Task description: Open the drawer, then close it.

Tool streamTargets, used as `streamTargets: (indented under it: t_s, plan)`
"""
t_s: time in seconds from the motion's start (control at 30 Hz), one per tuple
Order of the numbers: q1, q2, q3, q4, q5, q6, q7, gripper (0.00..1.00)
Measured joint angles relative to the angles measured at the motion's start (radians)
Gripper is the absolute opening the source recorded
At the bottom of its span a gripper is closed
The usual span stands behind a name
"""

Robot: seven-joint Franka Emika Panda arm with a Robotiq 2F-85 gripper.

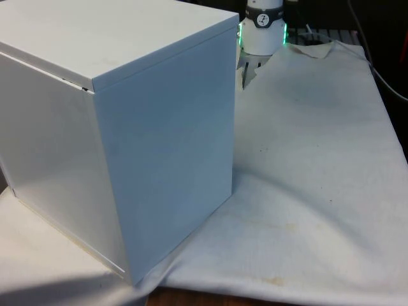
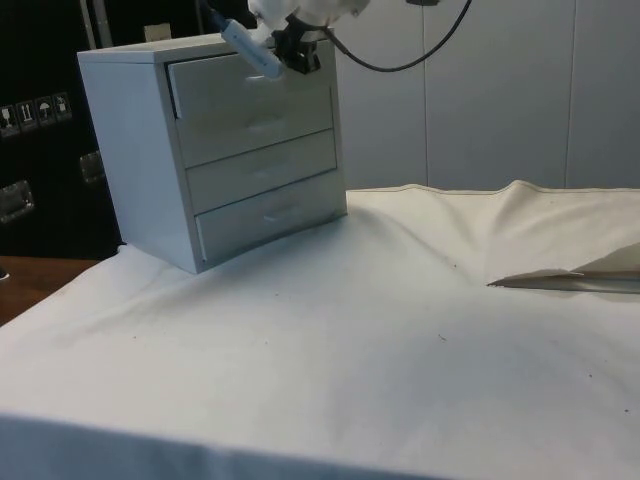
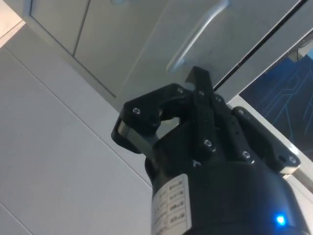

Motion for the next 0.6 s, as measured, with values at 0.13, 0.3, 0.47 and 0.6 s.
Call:
streamTargets:
  t_s: [0.13, 0.3, 0.47, 0.6]
  plan:
    - [0.0, 0.0, 0.0, 0.0, 0.001, 0.0, 0.0, 0.0]
    - [0.001, 0.003, 0.002, 0.001, 0.002, -0.005, 0.004, 0.0]
    - [0.002, 0.027, 0.004, 0.014, 0.002, -0.01, 0.025, 0.0]
    - [0.002, 0.044, 0.004, 0.027, 0.002, -0.01, 0.036, 0.0]
